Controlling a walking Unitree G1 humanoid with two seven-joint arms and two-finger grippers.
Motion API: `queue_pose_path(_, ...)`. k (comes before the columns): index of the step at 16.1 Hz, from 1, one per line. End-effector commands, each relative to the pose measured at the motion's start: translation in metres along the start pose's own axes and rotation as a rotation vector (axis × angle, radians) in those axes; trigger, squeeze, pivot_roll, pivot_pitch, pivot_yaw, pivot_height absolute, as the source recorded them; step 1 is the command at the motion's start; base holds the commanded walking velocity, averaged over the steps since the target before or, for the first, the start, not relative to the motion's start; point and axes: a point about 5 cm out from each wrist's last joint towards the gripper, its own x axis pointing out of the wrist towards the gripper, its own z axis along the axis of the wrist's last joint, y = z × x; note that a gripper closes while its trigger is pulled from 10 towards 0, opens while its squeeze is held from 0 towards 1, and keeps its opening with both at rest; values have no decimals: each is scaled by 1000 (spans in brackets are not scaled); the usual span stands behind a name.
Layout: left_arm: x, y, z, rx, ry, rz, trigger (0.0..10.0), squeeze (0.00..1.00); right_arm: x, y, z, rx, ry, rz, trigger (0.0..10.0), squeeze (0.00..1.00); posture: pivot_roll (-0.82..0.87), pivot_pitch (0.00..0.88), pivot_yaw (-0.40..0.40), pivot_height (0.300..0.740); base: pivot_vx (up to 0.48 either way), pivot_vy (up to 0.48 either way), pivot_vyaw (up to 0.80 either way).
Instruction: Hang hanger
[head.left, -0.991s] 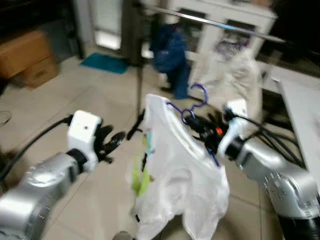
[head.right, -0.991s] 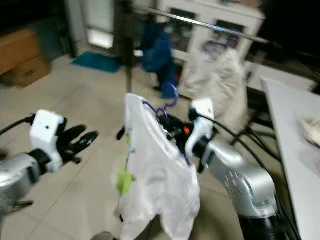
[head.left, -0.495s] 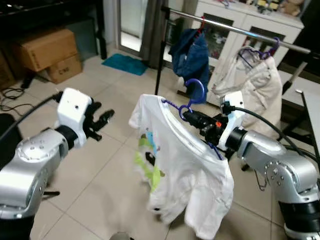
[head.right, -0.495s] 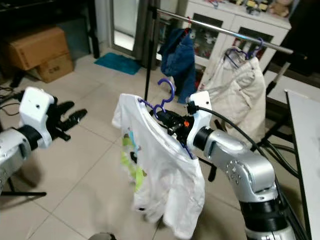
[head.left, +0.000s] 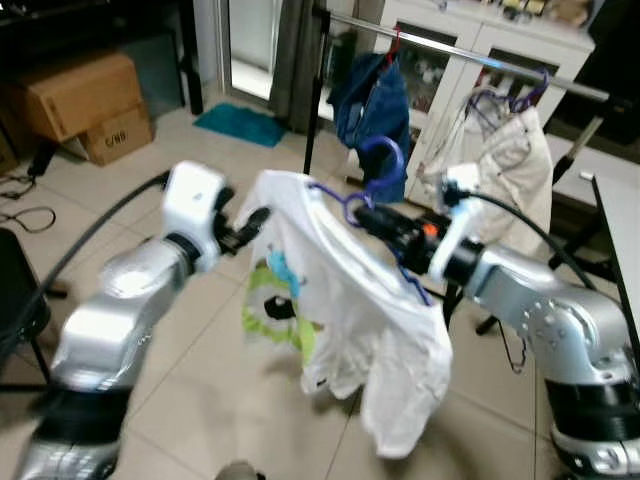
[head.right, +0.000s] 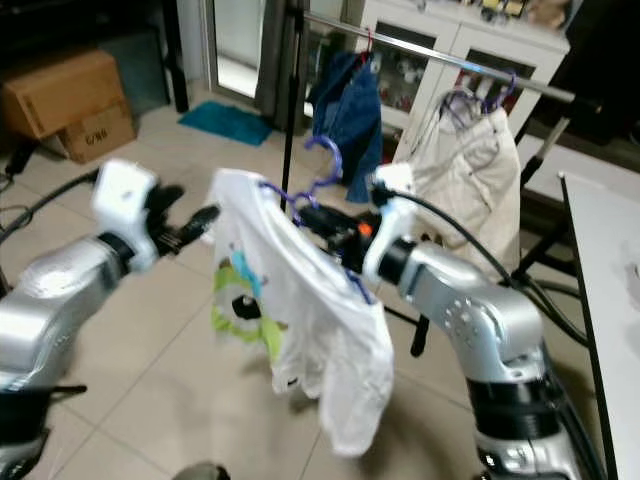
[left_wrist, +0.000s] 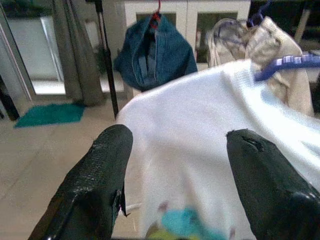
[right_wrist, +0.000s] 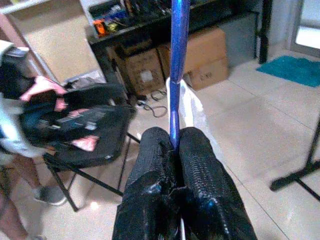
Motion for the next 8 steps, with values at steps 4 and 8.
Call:
queue_pose_path(4, 25, -16, 2, 54, -13, -19, 10000, 0, 6, 14, 6, -23, -6, 72, 10000, 0, 90, 0, -121, 740, 0, 0, 0)
queue_pose_path(8, 28, -45, 1, 70, 1, -158, 10000, 0, 7, 15, 6, -27, 2, 76, 10000, 0, 65, 0, -116, 740, 0, 0, 0)
